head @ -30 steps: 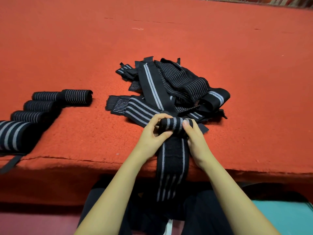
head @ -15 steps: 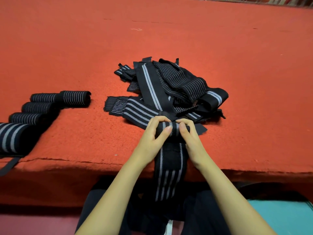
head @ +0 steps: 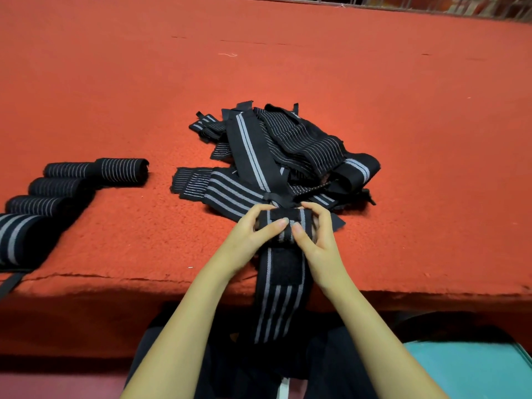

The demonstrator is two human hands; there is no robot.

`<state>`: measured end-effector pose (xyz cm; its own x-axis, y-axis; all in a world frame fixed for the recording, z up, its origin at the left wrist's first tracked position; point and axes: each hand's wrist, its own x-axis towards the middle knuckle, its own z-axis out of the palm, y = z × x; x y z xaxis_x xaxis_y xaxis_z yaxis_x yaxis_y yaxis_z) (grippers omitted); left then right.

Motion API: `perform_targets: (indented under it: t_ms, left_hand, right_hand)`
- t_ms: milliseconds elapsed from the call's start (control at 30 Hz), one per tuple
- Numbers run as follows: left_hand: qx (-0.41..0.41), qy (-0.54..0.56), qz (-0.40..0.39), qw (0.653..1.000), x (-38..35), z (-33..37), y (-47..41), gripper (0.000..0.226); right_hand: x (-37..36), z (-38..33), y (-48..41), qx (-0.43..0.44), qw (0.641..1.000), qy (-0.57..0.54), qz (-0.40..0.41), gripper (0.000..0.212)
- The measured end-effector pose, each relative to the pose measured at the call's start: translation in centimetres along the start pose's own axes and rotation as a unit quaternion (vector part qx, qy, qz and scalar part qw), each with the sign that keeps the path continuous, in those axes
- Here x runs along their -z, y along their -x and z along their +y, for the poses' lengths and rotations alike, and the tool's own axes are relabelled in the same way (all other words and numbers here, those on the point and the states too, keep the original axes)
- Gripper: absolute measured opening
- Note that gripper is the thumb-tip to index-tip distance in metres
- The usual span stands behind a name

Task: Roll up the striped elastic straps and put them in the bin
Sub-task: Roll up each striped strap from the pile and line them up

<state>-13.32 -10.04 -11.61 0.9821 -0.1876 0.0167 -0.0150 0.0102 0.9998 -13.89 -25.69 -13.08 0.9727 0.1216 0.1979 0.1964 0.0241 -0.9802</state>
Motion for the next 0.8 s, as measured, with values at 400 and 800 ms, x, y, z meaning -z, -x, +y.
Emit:
perform_targets:
  t_ms: [400, 800]
  left_hand:
    - [-0.147, -0.079, 0.038, 0.985, -0.3, -0.9, 0.6, 0.040]
    - [-0.016, -0.055, 0.028, 0.998, -1.3, -0.5, 0.1, 0.030]
  right_hand:
    - [0.5, 0.0, -0.8, -0.060, 0.997, -0.021, -0.046, 0.028]
    - [0.0, 0.2, -0.4, -0.036, 0.997, 0.010, -0.074, 0.049]
